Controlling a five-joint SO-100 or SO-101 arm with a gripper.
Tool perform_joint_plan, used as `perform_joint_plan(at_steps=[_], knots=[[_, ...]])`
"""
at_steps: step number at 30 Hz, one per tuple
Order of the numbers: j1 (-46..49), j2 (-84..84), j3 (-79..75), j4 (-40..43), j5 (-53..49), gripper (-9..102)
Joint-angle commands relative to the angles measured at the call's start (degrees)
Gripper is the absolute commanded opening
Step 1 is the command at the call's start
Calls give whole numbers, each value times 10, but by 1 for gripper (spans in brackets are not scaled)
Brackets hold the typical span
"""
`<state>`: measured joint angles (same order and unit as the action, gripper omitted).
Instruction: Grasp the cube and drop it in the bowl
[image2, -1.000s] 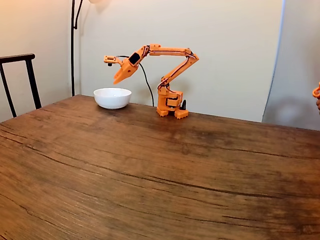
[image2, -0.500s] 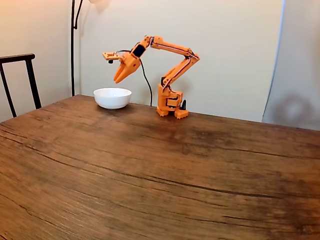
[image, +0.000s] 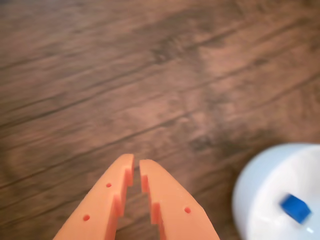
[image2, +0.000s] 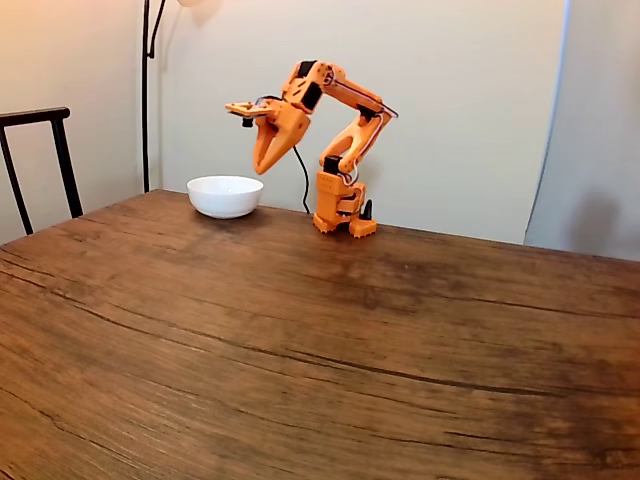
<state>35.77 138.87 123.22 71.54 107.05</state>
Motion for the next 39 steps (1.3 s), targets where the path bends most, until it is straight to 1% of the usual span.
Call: perform_joint_plan(at_steps=[1,8,12,14,17,27,33,39], knots=[[-47,12,-16,-4,-23,-1],[-166,12,-8,0,-62,-1],[-248,12,50,-32,-121,-1],[-279,12,87,-74,-147,-1],[-309,12,143,-146,-158,-1],[-327,12,274,-398,-151,-1],[-327,8,330,-491,-149,-1],[-324,11,381,-545,-135,-1]])
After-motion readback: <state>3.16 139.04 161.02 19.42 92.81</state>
